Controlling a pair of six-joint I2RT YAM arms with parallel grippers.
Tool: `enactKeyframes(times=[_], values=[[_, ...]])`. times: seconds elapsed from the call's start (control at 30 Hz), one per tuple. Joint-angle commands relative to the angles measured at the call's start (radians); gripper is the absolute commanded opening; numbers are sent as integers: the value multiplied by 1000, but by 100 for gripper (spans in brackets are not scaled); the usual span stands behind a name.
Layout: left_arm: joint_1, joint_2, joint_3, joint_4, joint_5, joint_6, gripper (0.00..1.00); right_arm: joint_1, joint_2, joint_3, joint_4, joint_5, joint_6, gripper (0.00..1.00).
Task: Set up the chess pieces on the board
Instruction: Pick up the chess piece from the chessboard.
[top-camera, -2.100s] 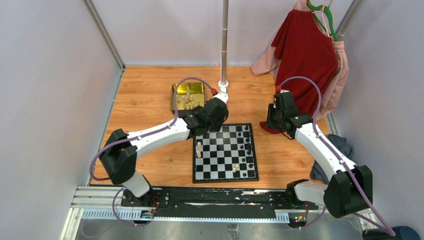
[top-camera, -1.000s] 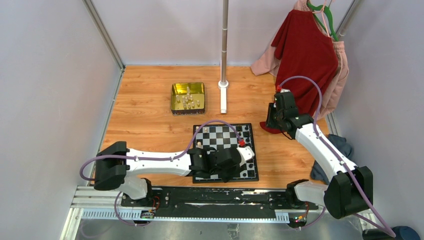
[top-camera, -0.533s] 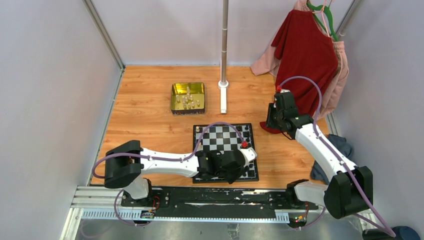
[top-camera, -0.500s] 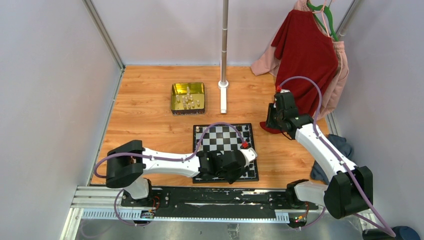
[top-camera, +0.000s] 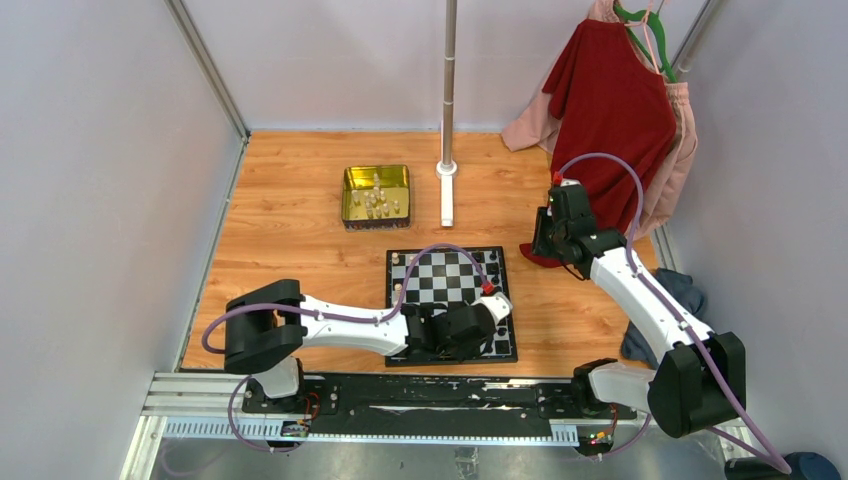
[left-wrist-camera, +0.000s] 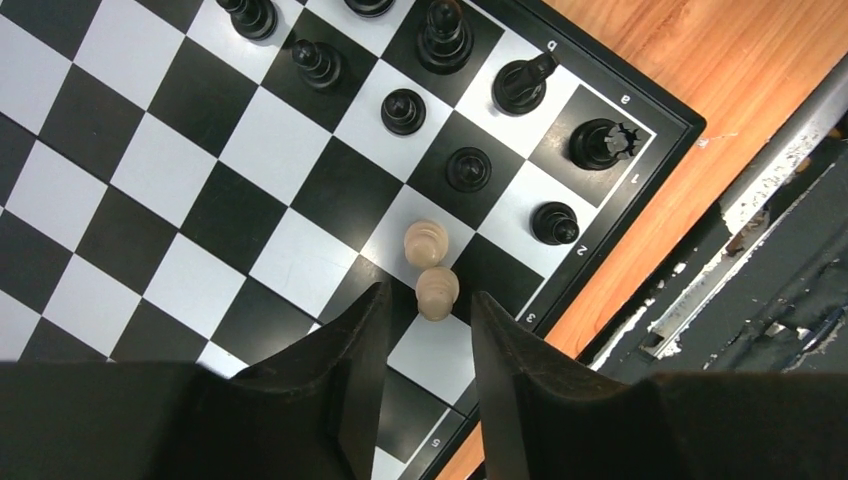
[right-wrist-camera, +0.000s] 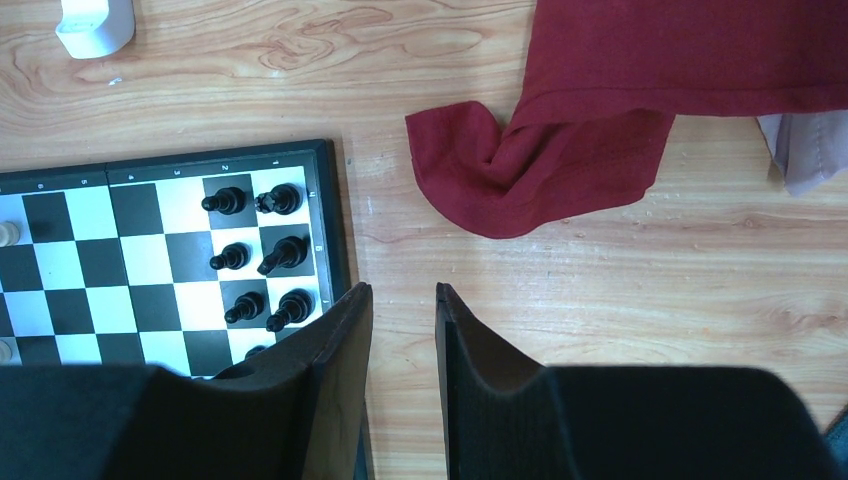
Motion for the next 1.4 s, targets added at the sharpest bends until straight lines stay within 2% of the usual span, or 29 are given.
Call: enactKeyframes(times=[0.0,0.13,0.27,0.57,0.77,1.0,1.2,1.37], values=[[-9,30,14,27,-35,-23,38,-12,-10,-17,-7,9,5,34],[-9,31,12,30,-34,-26,29,-12,-12,-20,-5,10,6,34],[-8,27,12,29,-37,-27,13,-11,-14,-22,-4,11,6,34],[-9,-8,9,5,-64,-42,0,-12,-20,-25,-5,12,5,34],[-9,-70,11,-41,-118,-53,0,-12,-21,-27,-3,11,6,34],[7,-113,30,-120,-245,-105,0,-12,-19,-28,1,2,8,34],[104,-121,33,-188,-308,-237,0,-12,-31,-34,1,1,9,34],[208,-142,23,-200,-324,-287,0,-8,-47,-53,13,6,7,34]])
